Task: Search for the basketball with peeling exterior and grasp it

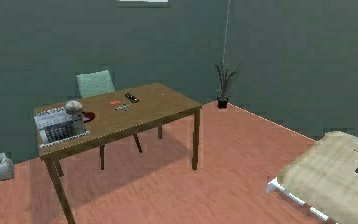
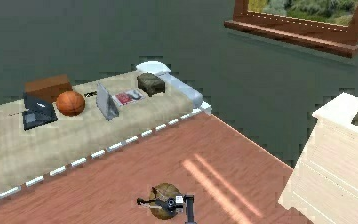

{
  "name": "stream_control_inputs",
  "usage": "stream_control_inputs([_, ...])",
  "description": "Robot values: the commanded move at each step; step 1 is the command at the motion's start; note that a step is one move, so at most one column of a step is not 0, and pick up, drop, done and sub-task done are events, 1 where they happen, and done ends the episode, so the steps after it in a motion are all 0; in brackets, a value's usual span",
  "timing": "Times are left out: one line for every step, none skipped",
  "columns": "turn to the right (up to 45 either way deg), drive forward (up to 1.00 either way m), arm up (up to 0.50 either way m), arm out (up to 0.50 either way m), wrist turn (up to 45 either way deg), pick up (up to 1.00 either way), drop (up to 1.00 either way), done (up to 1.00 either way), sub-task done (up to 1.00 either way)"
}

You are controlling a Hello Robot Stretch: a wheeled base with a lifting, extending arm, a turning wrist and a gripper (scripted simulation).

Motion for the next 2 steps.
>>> stream_control_inputs([0.0,0.00,0.00,0.00,30.0,0.00,0.00,0.00,0.00])
stream_control_inputs([0.0,0.00,-0.30,0.00,0.0,0.00,0.00,0.00,0.00])
